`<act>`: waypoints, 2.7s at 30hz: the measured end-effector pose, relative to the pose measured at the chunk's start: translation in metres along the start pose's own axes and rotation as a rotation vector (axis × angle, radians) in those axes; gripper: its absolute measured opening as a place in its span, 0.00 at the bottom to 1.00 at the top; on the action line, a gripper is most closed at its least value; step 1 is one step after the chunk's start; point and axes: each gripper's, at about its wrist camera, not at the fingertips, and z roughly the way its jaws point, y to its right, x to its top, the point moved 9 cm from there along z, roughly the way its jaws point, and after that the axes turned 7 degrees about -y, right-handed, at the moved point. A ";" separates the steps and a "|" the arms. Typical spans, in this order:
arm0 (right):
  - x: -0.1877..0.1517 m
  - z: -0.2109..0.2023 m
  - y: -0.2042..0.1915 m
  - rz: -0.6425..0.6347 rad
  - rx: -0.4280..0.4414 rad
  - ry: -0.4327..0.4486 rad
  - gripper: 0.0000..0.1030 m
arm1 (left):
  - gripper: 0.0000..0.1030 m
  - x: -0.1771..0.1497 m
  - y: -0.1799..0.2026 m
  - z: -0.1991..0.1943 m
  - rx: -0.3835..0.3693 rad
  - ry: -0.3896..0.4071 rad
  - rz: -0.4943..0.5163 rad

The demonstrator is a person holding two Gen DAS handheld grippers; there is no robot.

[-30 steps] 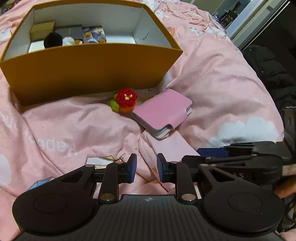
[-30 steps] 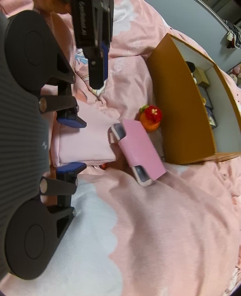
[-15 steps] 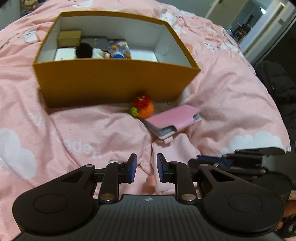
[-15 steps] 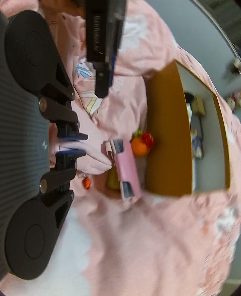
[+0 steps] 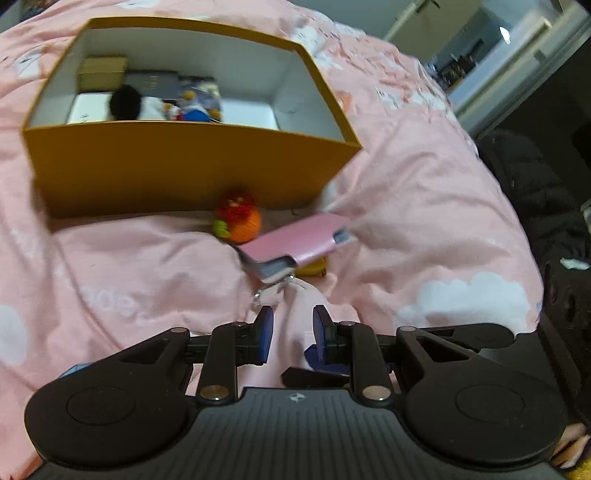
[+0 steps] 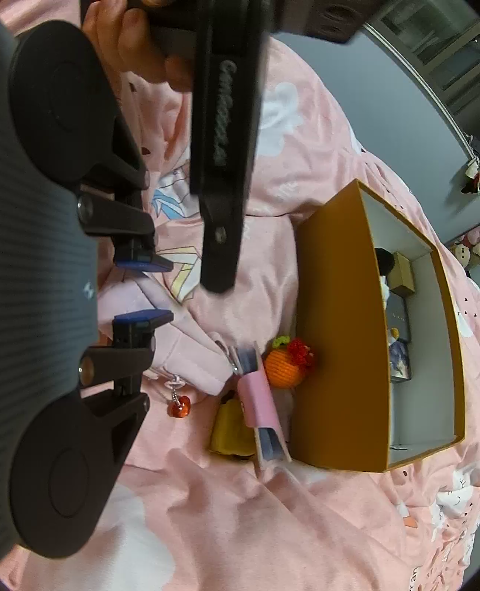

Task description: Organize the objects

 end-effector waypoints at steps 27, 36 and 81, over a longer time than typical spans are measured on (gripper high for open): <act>-0.004 -0.018 0.031 0.123 -0.060 0.046 0.22 | 0.04 -0.002 -0.044 -0.009 0.049 -0.006 -0.144; -0.001 0.017 0.008 0.060 0.007 -0.051 0.22 | 0.04 -0.005 -0.079 -0.029 0.130 0.043 -0.203; 0.023 0.029 0.036 -0.531 -0.489 -0.098 0.40 | 0.18 0.015 -0.061 -0.001 0.250 0.053 0.010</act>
